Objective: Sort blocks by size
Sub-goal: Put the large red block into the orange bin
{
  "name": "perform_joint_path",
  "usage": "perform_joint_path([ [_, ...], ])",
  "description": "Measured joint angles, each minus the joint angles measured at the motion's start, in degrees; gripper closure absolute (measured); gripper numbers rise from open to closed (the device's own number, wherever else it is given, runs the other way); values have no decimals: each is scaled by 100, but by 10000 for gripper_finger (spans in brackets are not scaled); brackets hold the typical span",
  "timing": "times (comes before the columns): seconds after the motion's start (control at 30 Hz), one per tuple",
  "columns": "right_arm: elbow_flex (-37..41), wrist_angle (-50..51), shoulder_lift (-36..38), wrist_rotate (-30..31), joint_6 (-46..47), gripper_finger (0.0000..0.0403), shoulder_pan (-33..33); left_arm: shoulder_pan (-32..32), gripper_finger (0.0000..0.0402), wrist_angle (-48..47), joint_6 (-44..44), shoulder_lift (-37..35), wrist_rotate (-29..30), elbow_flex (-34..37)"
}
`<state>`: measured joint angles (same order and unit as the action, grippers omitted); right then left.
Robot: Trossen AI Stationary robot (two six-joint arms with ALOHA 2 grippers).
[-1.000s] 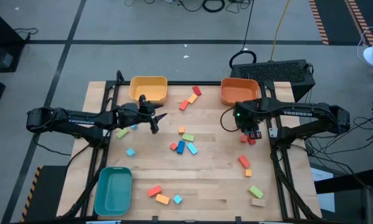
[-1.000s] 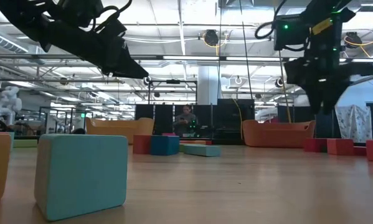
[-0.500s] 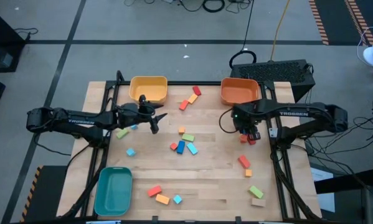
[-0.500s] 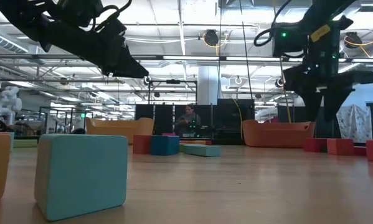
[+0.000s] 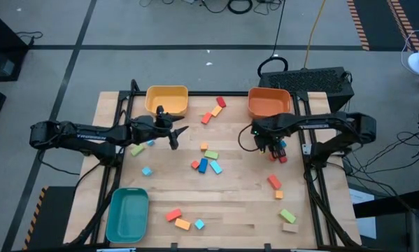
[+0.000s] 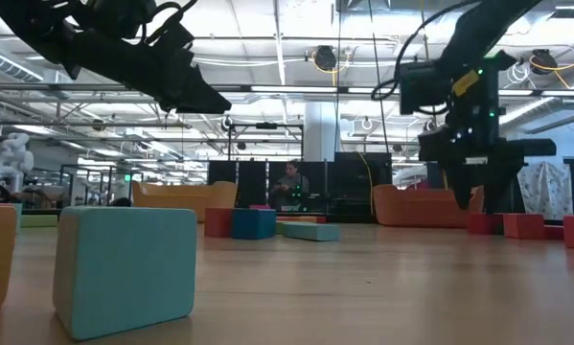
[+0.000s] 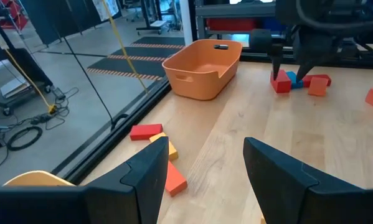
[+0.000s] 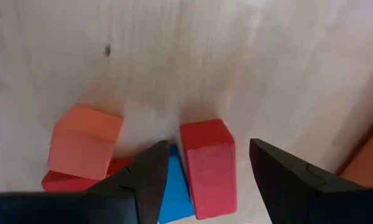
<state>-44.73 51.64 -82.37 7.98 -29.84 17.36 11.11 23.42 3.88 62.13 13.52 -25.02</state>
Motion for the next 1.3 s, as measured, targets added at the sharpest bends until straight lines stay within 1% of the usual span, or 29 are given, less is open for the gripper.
perform_joint_path([
  [0.17, 0, 50, -179, 129, 87, 197, 133, 0, 191, 0, 0, 0, 0, 0],
  [0.5, 5, -9, -196, 66, -73, 237, 631, 0, 191, 0, -11, 0, 0, 0],
  [0.6, 89, -161, -196, -89, -85, 240, 663, 0, 191, 1, -13, 0, 2, 0],
  [0.7, 216, -268, -196, -84, -66, 241, 663, 0, 191, 0, -15, 0, 0, 0],
  [0.87, 254, -352, -196, -76, 216, 242, 663, 0, 191, 0, -20, 0, 0, 0],
  [0.97, 254, -357, -196, -80, 358, 255, 661, 0, 191, 0, -31, 0, 0, 0],
  [1.1, 247, -355, -190, -76, 499, 287, 661, 0, 191, 0, -31, 0, 0, 0],
  [1.3, 236, -448, -152, -117, 753, 291, 661, 0, 191, -9, -28, 0, 0, 0],
])
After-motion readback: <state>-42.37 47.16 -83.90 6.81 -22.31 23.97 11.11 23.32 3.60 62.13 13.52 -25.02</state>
